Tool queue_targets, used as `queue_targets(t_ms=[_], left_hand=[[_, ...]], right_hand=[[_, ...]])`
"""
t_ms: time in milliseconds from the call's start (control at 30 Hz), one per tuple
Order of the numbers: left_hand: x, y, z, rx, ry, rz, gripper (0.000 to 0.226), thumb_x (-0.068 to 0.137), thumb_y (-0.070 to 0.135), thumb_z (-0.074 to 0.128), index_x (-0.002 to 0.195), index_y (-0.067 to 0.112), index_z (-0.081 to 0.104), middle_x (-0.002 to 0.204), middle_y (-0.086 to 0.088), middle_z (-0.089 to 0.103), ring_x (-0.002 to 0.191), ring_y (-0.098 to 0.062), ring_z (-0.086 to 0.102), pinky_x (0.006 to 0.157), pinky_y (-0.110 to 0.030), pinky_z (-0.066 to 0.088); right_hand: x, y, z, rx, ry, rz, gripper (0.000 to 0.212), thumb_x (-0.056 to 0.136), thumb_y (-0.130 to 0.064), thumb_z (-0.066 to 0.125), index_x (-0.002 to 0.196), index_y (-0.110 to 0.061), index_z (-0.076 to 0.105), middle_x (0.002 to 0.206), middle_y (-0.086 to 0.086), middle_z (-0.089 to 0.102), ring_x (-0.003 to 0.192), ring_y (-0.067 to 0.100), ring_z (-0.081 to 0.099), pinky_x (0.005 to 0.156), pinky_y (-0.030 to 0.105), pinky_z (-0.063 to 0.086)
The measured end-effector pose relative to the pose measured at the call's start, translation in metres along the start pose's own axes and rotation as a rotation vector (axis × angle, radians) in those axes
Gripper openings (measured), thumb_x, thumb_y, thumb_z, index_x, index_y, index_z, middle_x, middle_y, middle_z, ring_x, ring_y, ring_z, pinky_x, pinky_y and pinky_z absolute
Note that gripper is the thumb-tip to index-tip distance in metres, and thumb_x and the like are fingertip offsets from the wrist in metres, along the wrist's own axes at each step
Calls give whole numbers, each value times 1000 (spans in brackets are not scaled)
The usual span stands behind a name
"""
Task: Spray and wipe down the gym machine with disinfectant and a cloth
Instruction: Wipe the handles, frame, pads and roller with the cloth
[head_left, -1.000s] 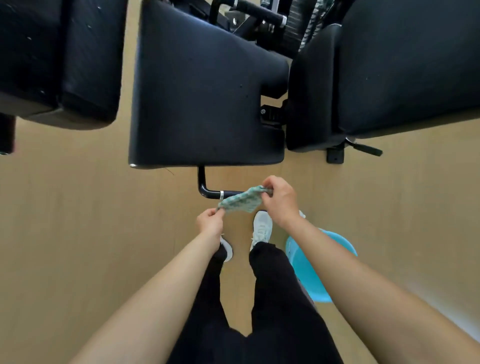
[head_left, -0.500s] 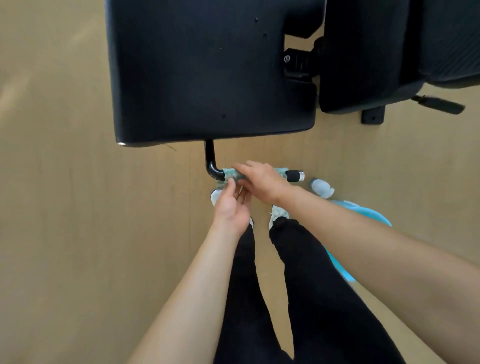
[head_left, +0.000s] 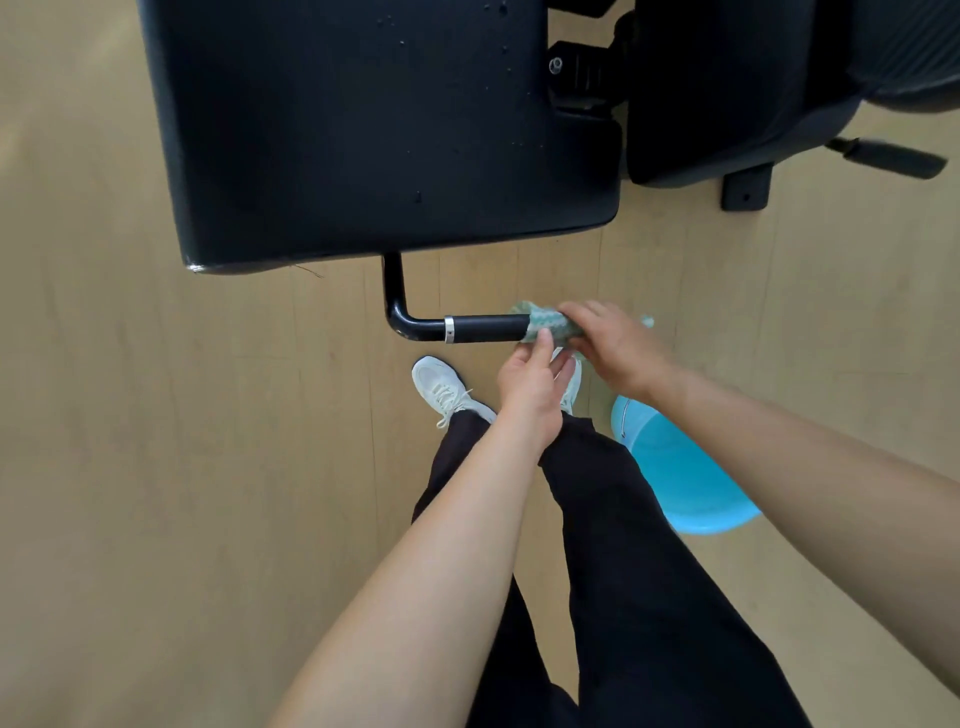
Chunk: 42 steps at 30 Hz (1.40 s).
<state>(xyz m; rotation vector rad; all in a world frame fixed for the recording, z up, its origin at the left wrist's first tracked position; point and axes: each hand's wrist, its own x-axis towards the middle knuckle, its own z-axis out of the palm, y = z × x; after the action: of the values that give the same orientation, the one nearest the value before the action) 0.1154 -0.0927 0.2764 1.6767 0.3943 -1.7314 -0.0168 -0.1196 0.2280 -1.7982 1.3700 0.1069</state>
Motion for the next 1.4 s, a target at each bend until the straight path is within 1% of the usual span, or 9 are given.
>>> queue_targets(t_ms=[133,233,300,500,667,933,1067,1200,1400], left_hand=[[1,3,-14,91,0,30,18,107,22,56,117,13,69,127,-10,72,108,-19,72,102,-31,55],[-5,16,-37,133,87,108,17,108,20,55,114,13,69,106,-1,77,98,-14,73,88,-24,58],[-11,28,-55,169,127,175,17,107,19,57,116,12,69,105,0,77,94,-13,74,83,-23,57],[-23,68,-95,177,318,340,8,102,21,64,97,17,68,98,-3,74,89,-20,69,73,-26,55],[-11,104,-93,272,300,312,18,101,32,67,91,17,65,82,3,72,78,-13,70,69,-22,55],[-6,109,-96,375,264,276,21,99,40,68,98,19,66,98,0,75,84,-15,73,75,-26,55],[-7,111,-97,390,237,279,20,99,40,69,95,21,66,97,0,73,82,-15,73,75,-26,56],[-5,112,-101,406,190,271,21,99,42,68,100,21,67,107,-3,74,87,-15,75,78,-28,57],[-6,112,-101,479,172,289,22,102,42,62,101,22,70,105,1,77,84,-13,74,78,-28,55]], right_hand=[[1,3,-2,-67,30,7,45,101,-28,61,144,-15,55,135,7,64,121,34,54,109,57,37],[12,-14,0,-17,9,-45,43,100,-30,64,140,-15,59,126,9,67,115,36,60,99,52,43],[22,-35,2,-4,22,-124,42,99,-33,65,137,-14,62,117,9,69,106,36,63,89,47,44],[55,-121,22,-106,37,-259,51,100,-51,55,129,-9,55,115,10,63,104,35,63,74,38,32],[74,-141,28,-232,-40,-261,52,100,-62,47,115,-13,51,105,7,64,91,35,66,63,38,35],[45,-53,5,-164,-81,-107,49,92,-68,56,92,-22,41,87,-5,56,80,25,60,68,40,48],[31,-19,4,-73,-29,-46,50,93,-71,43,97,-21,50,85,-3,58,79,24,57,67,41,48],[35,-38,11,-26,73,36,53,102,-64,20,83,-24,51,77,-4,59,77,27,58,71,37,32],[69,-127,16,-119,-64,35,57,108,-55,20,104,-21,66,102,11,72,97,34,66,72,38,38]])
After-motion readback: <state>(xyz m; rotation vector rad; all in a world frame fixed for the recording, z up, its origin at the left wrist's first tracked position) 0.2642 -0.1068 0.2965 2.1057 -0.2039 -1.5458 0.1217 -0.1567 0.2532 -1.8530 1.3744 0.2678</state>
